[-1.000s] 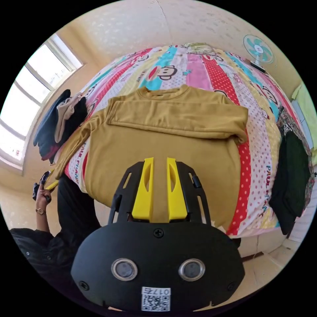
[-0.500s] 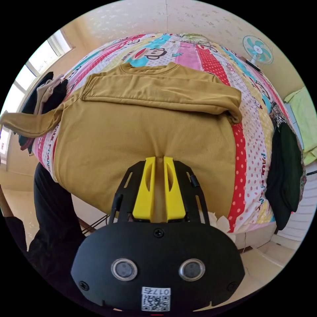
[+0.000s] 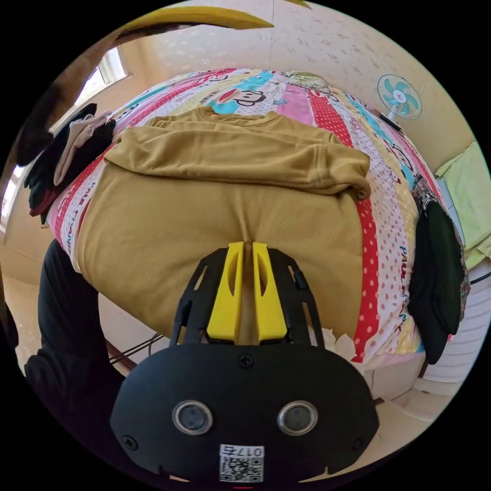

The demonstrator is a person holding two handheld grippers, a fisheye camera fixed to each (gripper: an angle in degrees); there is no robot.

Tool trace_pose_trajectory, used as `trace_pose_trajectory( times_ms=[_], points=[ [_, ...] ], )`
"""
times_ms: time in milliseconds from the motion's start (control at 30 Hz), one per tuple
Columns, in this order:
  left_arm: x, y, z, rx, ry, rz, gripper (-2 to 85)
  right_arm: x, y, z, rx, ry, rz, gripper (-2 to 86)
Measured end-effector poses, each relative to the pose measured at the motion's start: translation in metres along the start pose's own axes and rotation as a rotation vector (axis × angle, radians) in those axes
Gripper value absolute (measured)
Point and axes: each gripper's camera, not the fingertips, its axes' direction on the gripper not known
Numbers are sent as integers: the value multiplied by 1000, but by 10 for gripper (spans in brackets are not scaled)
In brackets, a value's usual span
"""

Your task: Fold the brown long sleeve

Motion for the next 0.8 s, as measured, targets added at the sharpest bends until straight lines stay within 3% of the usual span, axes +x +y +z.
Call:
trace_pose_trajectory(
  times_ms=[133, 367, 467, 633, 700, 800],
  points=[
    [-42, 82, -29, -19, -100, -55, 116, 23, -2, -20, -3, -56, -16, 47],
    [-135, 271, -164, -69, -327, -248, 128, 111, 55, -117, 79, -129, 123, 94],
    [-160, 336, -180, -226, -328, -320, 136, 153, 76, -126, -114, -93, 266, 131],
    [-190, 376, -148, -435, -231, -378, 161, 190, 87, -113, -218, -418, 412, 162],
    [-204, 374, -114, -515, -232, -375, 175, 185, 78, -97, -312, -408, 444, 159],
    [-222, 369, -72, -622, -284, -344, 174, 168, 56, -84, -362, -233, 420, 143]
  ],
)
